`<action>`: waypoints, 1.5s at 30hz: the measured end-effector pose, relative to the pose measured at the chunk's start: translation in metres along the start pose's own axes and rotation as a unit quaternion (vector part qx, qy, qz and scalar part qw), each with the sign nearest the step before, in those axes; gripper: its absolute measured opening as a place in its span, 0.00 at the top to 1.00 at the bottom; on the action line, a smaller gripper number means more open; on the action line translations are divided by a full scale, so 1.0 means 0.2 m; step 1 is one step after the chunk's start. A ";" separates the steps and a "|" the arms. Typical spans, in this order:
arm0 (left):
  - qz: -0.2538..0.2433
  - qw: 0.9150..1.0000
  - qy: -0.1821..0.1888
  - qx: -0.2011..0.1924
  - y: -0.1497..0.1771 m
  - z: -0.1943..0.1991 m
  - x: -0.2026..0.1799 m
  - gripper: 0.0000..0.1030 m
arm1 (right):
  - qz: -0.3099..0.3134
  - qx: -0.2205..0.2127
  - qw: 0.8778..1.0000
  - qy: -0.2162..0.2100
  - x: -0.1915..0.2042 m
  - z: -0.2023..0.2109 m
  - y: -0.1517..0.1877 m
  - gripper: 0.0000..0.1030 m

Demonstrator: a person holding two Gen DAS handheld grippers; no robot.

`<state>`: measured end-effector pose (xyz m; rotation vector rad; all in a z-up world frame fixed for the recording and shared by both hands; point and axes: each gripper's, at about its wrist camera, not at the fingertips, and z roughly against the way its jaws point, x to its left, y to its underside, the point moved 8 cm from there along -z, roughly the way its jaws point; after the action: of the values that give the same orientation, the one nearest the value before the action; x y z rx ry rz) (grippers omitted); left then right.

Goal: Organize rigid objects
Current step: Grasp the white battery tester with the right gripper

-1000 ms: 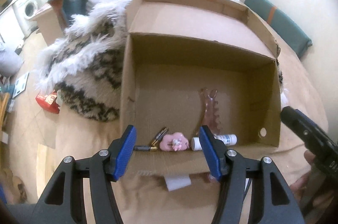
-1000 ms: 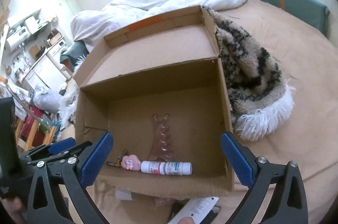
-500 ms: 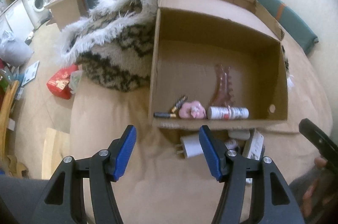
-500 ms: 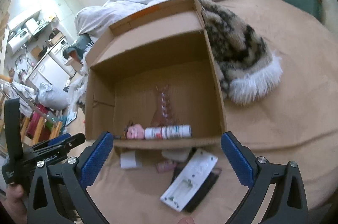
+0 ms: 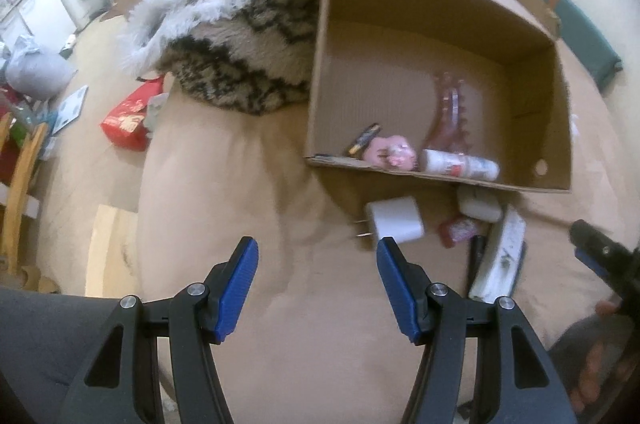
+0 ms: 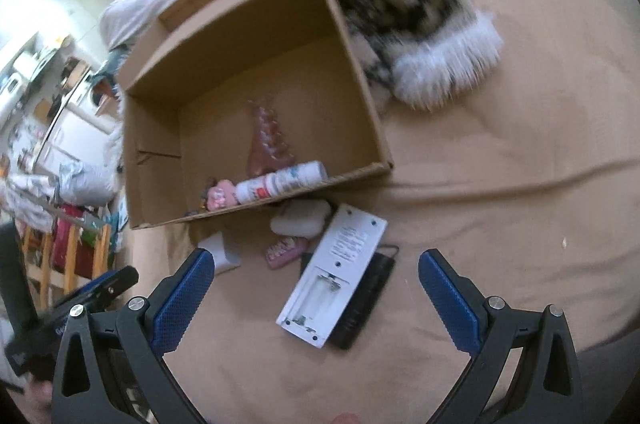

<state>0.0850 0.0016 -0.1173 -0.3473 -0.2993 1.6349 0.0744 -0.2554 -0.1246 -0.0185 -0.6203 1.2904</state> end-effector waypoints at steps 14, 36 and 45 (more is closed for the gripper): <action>0.048 0.997 -0.002 0.064 0.03 -0.13 0.09 0.43 | -0.062 0.117 0.991 -0.022 -0.03 -0.30 0.08 0.21; 0.039 0.995 -0.011 0.096 0.06 -0.24 0.05 0.43 | -0.013 0.141 0.990 0.025 0.04 -0.42 0.16 0.55; 0.028 0.994 -0.005 0.109 -0.05 -0.38 -0.21 0.43 | -0.005 0.131 0.991 0.021 0.09 -0.40 0.16 0.55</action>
<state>0.1272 -0.0405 -0.1813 -0.1827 -0.1170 1.7057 0.0835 -0.2048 -0.1946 0.1723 -0.4101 1.3495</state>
